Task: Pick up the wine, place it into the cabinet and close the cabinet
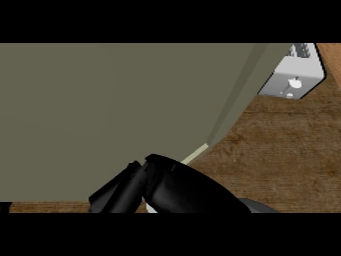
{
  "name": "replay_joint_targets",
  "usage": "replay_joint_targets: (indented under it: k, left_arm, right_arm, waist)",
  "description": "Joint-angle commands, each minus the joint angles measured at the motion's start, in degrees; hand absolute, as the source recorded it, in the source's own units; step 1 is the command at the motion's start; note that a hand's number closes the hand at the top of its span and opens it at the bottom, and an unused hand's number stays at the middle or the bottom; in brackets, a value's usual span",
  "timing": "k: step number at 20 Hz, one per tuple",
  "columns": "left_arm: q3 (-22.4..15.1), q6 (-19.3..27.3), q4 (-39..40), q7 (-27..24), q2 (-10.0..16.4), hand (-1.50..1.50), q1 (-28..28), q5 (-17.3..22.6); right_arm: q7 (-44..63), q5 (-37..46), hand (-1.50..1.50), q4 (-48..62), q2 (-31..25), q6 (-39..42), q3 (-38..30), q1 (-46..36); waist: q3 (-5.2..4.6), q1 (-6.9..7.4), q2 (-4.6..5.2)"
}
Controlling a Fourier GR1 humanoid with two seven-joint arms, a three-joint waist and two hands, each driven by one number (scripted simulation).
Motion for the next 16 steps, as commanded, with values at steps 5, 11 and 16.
replay_joint_targets:
  k: [5, 11, 16]
  left_arm:
    - [0.9, -2.8, 1.6, -0.4, -3.2, 1.50, 0.1, -3.1]
    - [2.1, -1.8, 2.8, 1.2, -5.4, 1.50, -1.6, -4.8]
    - [4.7, -3.3, 1.5, 4.6, -5.2, 1.50, -4.0, -2.5]
  right_arm:
    - [-6.3, -7.5, 1.50, 14.9, 0.4, -6.4, -3.6, -14.2]
    - [-9.0, -10.8, 1.50, 22.3, 0.4, -4.3, -8.3, -13.5]
    - [-14.6, -8.8, 1.50, 28.0, 0.4, 2.3, -9.0, -8.1]
  waist:
    - [0.00, -0.17, 0.01]
    - [0.01, -0.49, 0.07]
    - [0.03, -0.90, 0.09]
